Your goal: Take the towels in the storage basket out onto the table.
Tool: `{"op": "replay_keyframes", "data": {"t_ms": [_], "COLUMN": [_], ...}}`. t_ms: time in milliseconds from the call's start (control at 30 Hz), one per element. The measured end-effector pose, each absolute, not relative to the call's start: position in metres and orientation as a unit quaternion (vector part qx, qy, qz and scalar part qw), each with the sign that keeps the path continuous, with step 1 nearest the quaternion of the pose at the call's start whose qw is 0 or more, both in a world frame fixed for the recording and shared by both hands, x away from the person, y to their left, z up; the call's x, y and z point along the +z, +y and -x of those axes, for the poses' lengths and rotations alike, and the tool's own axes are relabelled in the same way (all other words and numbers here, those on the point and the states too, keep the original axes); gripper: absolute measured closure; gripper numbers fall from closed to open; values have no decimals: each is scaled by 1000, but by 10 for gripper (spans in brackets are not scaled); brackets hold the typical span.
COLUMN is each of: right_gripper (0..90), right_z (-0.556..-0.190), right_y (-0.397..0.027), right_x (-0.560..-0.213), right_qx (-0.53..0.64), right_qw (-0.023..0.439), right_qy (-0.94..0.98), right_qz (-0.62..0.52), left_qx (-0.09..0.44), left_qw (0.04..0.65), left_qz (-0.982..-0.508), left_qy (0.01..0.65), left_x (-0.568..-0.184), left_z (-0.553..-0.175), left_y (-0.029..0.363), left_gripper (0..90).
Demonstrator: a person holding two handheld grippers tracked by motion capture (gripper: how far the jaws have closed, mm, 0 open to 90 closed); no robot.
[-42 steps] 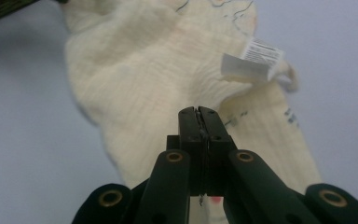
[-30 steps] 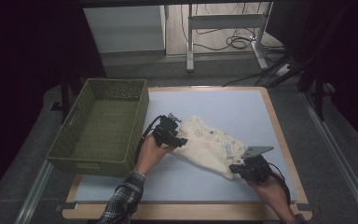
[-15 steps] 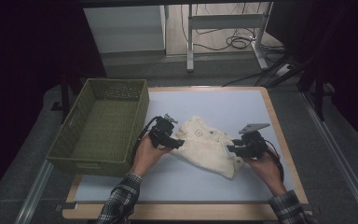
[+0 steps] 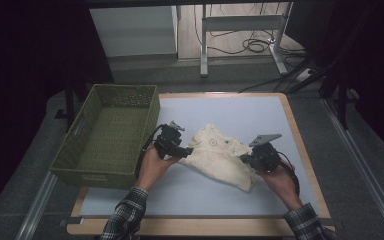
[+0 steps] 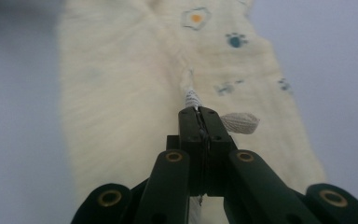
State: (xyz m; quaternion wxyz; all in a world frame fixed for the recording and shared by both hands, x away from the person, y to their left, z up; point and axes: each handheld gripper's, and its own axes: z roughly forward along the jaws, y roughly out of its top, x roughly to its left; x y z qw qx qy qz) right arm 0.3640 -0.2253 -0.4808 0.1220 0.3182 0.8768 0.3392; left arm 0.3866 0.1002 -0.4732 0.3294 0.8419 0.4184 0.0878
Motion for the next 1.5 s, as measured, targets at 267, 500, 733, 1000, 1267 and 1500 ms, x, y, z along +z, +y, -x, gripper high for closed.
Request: {"op": "replay_keyframes", "data": {"t_ms": [267,500,733,1000,1267,1500], "right_gripper": [892,892,765,750,790,622], "right_z": [-317,-270,-245,-290,-336,-363], "right_y": [-224,-221,-228,-263,-284,-283], "right_x": [-477,-483,-481,-478,-492,-509], "right_qx": [353,371,384,369,344,332], "right_qw": [92,53,34,104,162,161], "right_qy": [885,891,888,867,839,825], "right_qz": [-288,-256,-249,-320,-390,-427], "left_qx": [93,99,98,112,137,135], "left_qw": [330,333,329,318,319,314], "left_qz": [-842,-839,-842,-844,-839,-840], "left_qy": [417,419,417,416,419,422], "left_x": [-471,-466,-467,-476,-487,-497], "left_z": [-386,-385,-387,-403,-416,-416], "left_y": [97,98,96,82,71,71], "left_gripper": [398,396,391,394,415,392]}}
